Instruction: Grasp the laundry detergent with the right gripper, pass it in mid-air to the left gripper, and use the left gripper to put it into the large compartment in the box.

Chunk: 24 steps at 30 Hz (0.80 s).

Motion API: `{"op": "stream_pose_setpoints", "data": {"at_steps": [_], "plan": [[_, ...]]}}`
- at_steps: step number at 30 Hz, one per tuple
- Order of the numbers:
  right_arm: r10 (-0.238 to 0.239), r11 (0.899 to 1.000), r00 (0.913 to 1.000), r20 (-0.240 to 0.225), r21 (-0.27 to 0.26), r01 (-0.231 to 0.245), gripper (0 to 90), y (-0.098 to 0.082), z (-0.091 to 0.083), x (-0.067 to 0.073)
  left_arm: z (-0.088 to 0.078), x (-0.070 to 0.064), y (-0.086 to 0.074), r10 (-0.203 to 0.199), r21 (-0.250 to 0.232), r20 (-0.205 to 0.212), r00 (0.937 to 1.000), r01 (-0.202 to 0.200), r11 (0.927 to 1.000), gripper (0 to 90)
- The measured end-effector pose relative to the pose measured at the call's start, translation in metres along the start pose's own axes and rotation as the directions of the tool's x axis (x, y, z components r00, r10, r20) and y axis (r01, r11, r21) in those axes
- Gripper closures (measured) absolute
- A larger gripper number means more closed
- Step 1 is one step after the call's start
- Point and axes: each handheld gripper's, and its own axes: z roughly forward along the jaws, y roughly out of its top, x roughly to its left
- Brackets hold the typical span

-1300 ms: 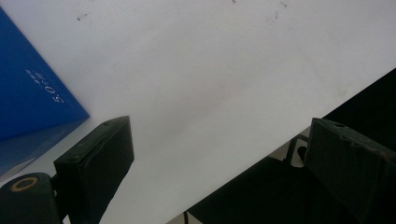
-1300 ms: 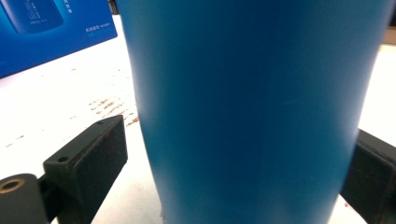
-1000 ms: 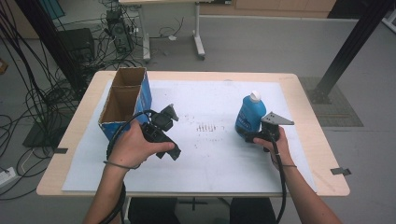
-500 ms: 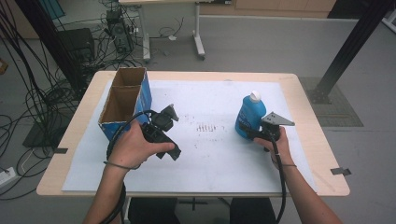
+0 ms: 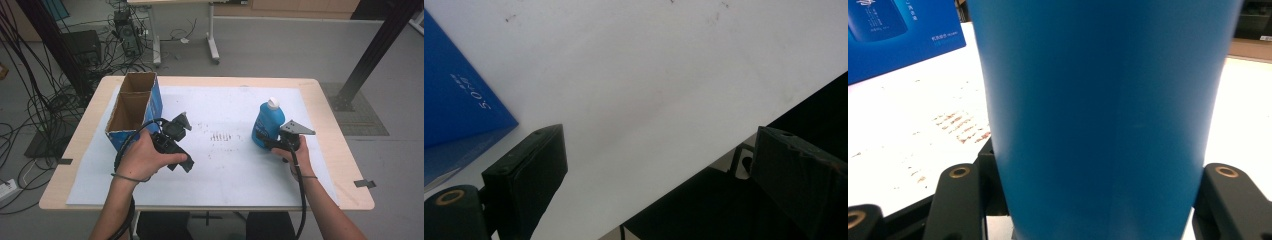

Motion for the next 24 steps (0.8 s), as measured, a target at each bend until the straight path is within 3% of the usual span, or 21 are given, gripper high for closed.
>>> {"op": "stream_pose_setpoints", "data": {"at_steps": [24], "plan": [[-0.005,1.0,1.0,0.002,-0.003,0.005,40.3,-0.0002,0.0001,0.0005,0.0006,-0.0014,0.0024,0.006,-0.001,0.0,1.0,-0.006,1.0,8.4]]}}
